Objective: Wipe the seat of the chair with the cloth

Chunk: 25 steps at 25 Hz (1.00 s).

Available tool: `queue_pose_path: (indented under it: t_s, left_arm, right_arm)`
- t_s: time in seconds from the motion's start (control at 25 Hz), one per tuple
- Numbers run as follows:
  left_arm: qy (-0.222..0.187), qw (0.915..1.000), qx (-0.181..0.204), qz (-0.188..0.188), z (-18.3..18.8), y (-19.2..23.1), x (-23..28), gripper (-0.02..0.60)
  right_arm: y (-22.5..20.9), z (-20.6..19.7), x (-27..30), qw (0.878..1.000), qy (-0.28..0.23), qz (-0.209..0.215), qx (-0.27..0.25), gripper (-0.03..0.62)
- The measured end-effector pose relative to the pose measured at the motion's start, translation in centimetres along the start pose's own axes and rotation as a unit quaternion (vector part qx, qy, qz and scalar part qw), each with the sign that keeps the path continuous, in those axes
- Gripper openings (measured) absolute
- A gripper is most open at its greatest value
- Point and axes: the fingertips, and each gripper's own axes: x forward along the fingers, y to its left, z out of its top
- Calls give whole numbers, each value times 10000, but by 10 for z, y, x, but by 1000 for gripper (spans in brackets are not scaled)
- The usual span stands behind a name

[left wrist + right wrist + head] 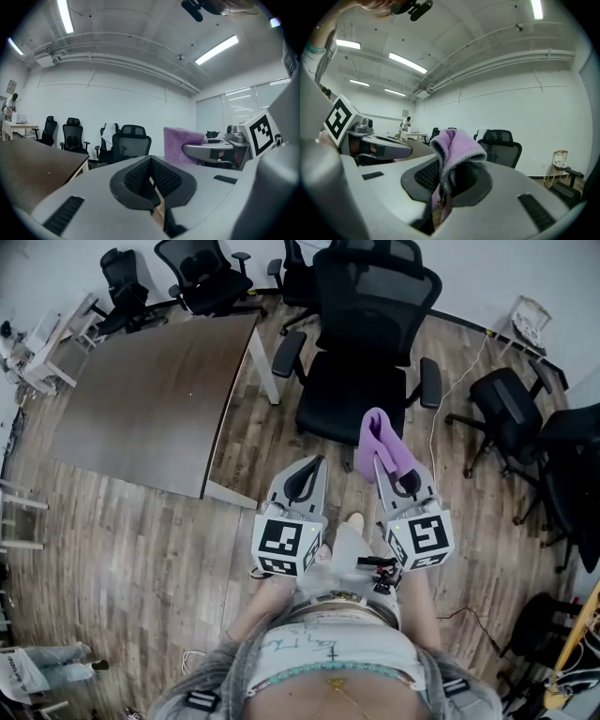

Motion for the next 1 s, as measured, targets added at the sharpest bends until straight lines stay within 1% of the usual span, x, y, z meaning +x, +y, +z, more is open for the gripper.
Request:
queue_pose_path:
  t_s: [0.2,0.44,0.72,0.88,1.0]
  left_arm:
    - [23,9999,-99,52,2,19,32,3]
    - [55,9999,59,82,19,37,85,3]
    - [57,9994,94,326,45,63,150,3]
    - [135,9988,146,437,47,69,176,3]
    - [175,9983,103,545,45,73,191,3]
  right_arm:
    - [-20,0,32,10000,31,46,18,48]
    - [-60,-1,77,9998,133,125,-8,48]
    - [-117,11,127,9997,110,239,6,48]
    - [-145,8,143,9994,132,308,34,48]
    - [-163,5,152,9993,157,340,19,48]
